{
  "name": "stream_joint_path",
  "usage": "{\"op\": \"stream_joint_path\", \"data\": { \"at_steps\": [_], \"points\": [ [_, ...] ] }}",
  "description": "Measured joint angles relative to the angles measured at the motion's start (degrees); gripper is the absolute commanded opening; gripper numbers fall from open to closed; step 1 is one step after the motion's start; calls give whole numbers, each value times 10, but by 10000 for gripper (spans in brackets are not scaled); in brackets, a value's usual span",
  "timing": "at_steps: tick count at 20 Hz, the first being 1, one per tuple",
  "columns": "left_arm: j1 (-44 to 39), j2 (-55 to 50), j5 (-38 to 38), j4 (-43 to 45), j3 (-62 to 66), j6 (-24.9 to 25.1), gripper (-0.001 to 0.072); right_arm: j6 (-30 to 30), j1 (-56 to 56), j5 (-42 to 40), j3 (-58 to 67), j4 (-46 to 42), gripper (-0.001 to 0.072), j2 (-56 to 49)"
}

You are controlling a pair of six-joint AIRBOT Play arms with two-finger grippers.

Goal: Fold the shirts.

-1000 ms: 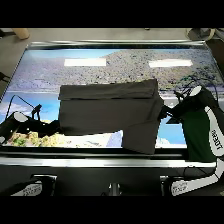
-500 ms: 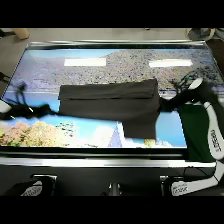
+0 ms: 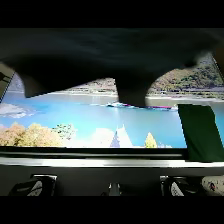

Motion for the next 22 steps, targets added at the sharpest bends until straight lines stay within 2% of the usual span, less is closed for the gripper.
{"op": "stream_joint_path", "data": {
  "at_steps": [4, 7, 11, 13, 15, 18, 22],
  "points": [
    [0, 14, -52, 43, 31, -10, 22, 23, 0, 24, 12, -35, 29, 39],
    [0, -7, -109, 71, 36, -11, 23, 31, 0, 80, 15, -47, 29, 15],
    [-1, -86, -207, 90, -16, -11, 23, 42, 1, 207, 2, -50, 28, -97],
    [-1, -141, -227, 98, -85, -11, 23, 50, 13, 260, -18, -46, 28, -186],
    [-1, -199, -221, 104, -153, -11, 24, 56, 37, 280, -40, -51, 29, -272],
    [0, -305, -190, 114, -214, -7, 25, 75, 81, 242, -58, -65, 29, -402],
    [0, -420, -107, 76, -230, -5, 24, 122, 112, 101, -66, -68, 29, -508]
  ]
}}
